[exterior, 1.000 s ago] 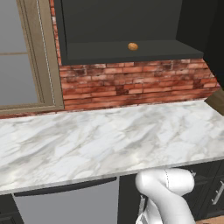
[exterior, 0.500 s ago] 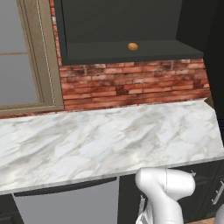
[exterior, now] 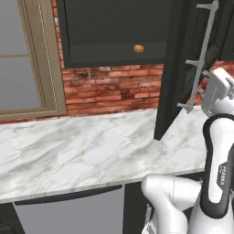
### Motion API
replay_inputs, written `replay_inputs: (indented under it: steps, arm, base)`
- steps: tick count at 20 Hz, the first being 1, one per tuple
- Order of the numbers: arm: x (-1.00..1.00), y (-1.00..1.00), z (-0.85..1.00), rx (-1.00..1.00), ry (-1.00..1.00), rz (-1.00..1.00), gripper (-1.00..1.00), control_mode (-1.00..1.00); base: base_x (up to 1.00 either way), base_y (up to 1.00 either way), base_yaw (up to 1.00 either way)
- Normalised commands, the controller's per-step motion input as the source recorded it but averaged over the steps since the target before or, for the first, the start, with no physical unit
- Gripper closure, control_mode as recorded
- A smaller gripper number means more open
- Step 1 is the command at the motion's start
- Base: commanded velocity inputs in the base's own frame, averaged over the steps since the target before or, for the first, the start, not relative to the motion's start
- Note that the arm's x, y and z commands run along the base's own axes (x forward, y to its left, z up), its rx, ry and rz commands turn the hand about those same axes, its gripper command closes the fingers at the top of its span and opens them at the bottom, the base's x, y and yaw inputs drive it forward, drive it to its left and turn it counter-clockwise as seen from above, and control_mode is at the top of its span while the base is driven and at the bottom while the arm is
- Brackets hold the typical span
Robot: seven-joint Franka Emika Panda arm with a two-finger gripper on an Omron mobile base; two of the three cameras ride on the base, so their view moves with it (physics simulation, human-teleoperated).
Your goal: Pick the tangerine from the counter and place it in the cabinet. Then close the cabinet.
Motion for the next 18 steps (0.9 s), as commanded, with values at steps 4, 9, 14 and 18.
replay_inputs:
  steps: [4,9,14,18]
  arm:
    - [0.61,0.32,0.44,0.00,0.42,-0.22,-1.00,-1.00]
    - [0.74,0.14,0.41,0.00,0.40,-0.19,-1.00,-1.00]
    - [0.99,0.01,0.06,0.00,0.34,-0.13,-1.00,-1.00]
    - [0.99,0.00,-0.09,0.00,0.28,-0.09,-1.00,-1.00]
  base:
    - [0.00,0.00,0.00]
    - [0.00,0.00,0.00]
    - [0.00,0.00,0.00]
    - [0.00,0.00,0.00]
